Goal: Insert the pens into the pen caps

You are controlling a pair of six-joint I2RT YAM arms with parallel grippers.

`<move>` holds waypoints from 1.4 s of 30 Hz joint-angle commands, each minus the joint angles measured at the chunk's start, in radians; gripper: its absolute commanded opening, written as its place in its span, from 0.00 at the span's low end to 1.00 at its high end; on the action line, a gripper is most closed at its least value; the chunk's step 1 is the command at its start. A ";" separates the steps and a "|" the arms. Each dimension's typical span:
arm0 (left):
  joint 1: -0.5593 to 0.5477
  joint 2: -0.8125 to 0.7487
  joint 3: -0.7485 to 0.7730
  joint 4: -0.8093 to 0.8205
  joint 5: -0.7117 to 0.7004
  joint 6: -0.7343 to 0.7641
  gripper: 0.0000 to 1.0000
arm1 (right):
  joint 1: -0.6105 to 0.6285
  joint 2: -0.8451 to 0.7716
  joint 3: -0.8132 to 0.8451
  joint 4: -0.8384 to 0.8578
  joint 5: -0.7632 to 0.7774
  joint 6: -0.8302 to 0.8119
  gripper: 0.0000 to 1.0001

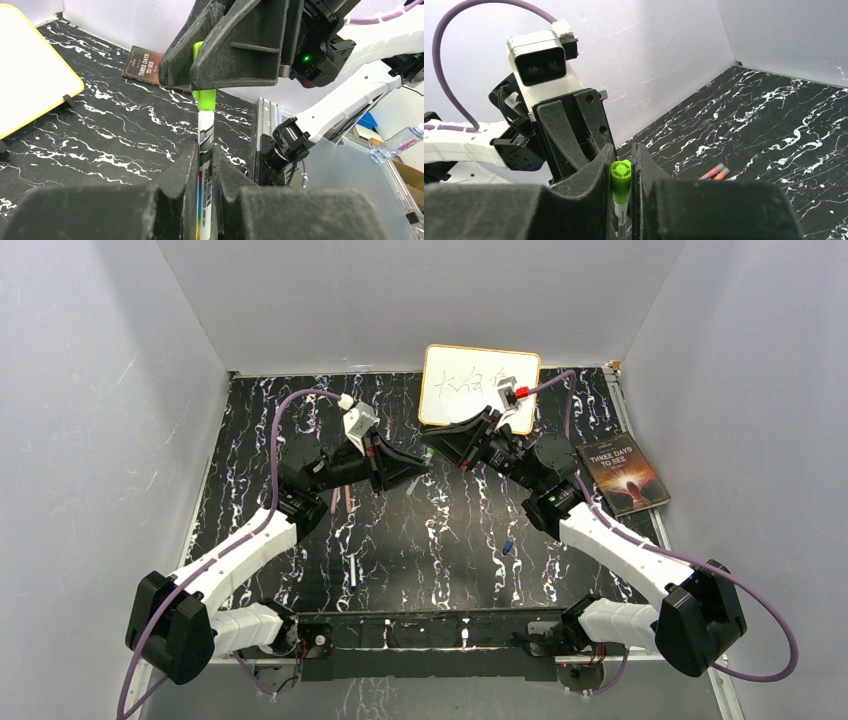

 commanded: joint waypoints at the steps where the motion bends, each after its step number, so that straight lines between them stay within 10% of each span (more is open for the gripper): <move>1: 0.001 -0.035 0.035 0.067 -0.021 -0.005 0.00 | -0.001 -0.007 0.013 0.055 -0.015 0.017 0.00; 42: 0.002 0.144 0.316 0.208 -0.148 -0.003 0.00 | 0.149 0.014 -0.246 0.024 -0.004 0.063 0.00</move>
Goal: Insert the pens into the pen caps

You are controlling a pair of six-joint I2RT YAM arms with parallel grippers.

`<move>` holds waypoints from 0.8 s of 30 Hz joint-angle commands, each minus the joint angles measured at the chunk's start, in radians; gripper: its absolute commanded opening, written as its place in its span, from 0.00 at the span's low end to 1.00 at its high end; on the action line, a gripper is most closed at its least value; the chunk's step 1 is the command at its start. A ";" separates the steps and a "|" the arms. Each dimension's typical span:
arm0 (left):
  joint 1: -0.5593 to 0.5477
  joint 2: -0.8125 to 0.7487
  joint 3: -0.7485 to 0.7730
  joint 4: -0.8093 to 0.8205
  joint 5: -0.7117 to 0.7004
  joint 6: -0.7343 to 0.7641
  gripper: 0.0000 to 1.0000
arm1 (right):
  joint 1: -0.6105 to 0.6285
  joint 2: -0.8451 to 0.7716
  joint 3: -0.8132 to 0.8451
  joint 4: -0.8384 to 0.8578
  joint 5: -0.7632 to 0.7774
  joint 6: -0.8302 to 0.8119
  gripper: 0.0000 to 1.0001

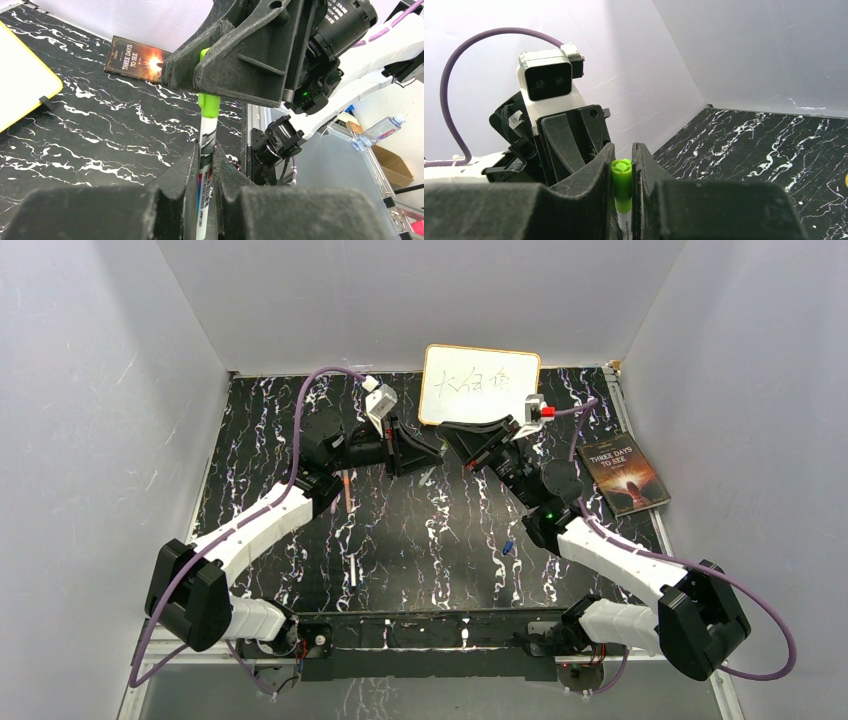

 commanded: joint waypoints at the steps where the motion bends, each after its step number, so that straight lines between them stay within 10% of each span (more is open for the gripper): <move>1: 0.010 -0.021 0.149 0.258 -0.213 0.004 0.00 | 0.121 0.035 -0.090 -0.219 -0.250 0.010 0.00; 18: 0.010 -0.015 0.166 0.204 -0.188 0.025 0.00 | 0.182 0.034 -0.129 -0.157 -0.169 0.028 0.00; 24: 0.010 -0.081 0.056 0.053 -0.192 0.077 0.00 | 0.154 -0.067 -0.019 -0.320 -0.057 -0.096 0.43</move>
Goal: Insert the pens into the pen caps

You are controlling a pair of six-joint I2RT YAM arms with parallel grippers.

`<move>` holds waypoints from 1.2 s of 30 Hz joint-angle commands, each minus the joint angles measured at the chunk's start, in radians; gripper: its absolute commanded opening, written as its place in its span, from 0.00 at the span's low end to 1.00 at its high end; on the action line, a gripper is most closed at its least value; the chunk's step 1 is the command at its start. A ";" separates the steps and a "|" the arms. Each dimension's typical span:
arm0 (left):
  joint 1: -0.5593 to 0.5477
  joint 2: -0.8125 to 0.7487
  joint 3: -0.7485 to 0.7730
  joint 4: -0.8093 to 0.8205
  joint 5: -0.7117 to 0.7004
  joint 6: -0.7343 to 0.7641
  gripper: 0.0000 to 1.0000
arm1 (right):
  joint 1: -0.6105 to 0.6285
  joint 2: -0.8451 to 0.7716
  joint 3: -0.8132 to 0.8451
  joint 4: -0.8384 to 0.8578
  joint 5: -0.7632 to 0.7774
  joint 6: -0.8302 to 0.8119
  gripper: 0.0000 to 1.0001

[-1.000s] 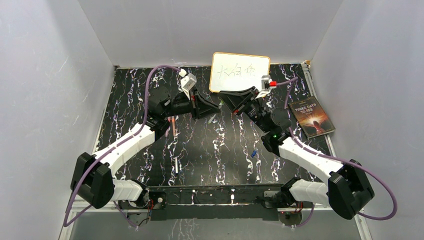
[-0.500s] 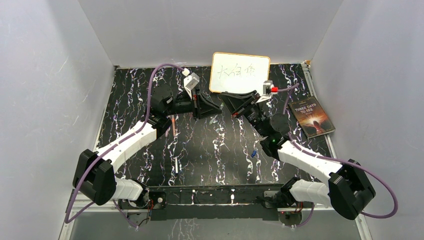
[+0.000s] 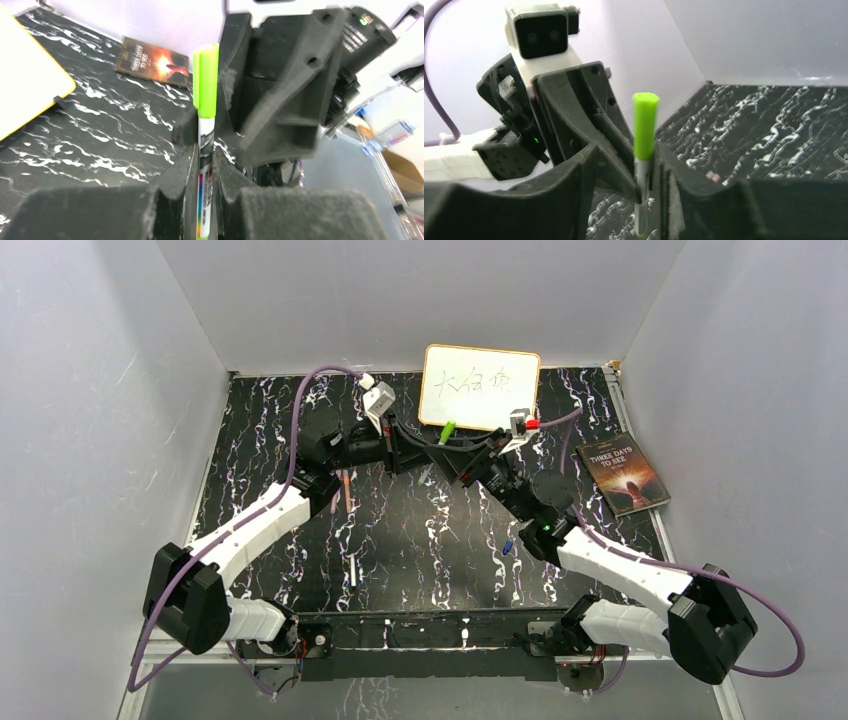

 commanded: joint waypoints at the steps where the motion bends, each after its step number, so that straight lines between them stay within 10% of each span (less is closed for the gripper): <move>1: 0.013 -0.108 0.019 0.057 -0.216 0.068 0.00 | 0.049 -0.048 0.048 -0.310 -0.143 -0.082 0.46; 18: 0.212 0.005 0.063 -0.746 -0.788 0.050 0.00 | -0.031 -0.377 -0.055 -0.709 0.236 -0.129 0.58; 36: 0.217 0.293 0.008 -0.788 -0.950 -0.001 0.00 | -0.031 -0.274 -0.076 -0.630 0.114 -0.121 0.57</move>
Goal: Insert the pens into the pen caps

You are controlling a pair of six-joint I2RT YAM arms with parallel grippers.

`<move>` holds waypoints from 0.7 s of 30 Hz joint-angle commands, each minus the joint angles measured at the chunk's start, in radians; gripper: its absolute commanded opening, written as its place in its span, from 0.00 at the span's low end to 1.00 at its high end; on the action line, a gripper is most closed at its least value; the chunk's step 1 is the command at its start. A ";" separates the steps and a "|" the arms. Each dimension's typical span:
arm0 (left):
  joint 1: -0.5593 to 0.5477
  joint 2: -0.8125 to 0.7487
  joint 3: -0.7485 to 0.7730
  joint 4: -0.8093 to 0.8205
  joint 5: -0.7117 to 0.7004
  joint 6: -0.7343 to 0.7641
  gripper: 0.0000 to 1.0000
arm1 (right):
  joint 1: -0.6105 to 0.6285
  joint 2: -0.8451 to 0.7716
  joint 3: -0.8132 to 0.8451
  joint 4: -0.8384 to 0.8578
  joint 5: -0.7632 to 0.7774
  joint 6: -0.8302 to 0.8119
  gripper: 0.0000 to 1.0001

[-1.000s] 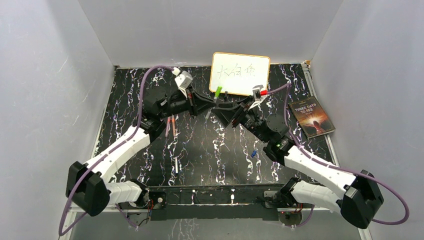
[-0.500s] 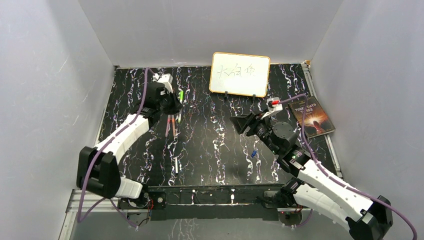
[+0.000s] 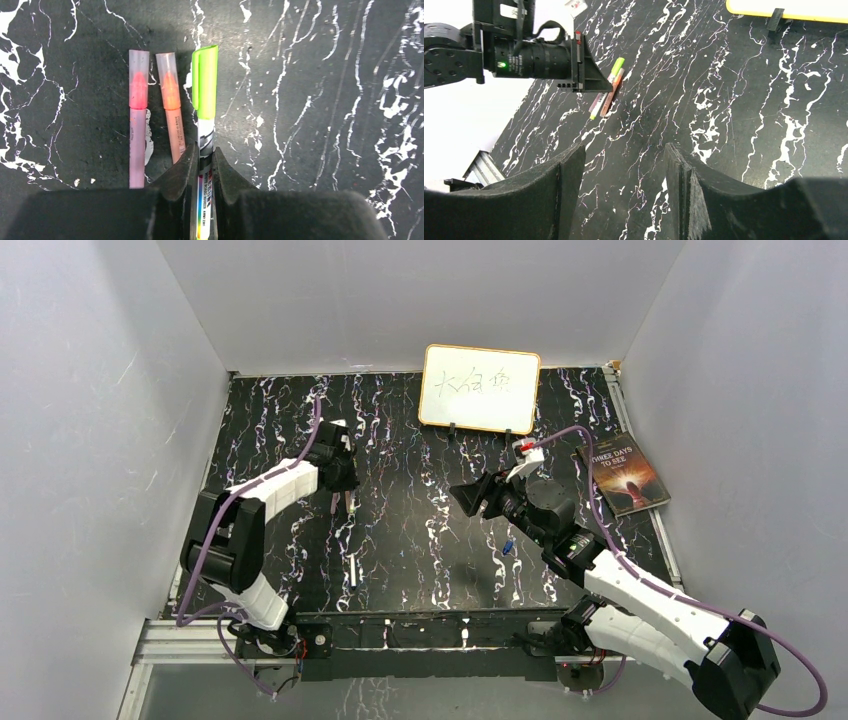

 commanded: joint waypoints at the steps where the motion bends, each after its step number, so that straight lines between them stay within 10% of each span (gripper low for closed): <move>1: 0.001 0.009 -0.008 -0.011 -0.030 -0.010 0.00 | -0.003 -0.016 -0.006 0.065 -0.016 -0.010 0.57; 21: 0.001 0.056 0.010 -0.021 0.015 -0.008 0.17 | -0.005 -0.017 -0.011 0.061 -0.015 -0.009 0.57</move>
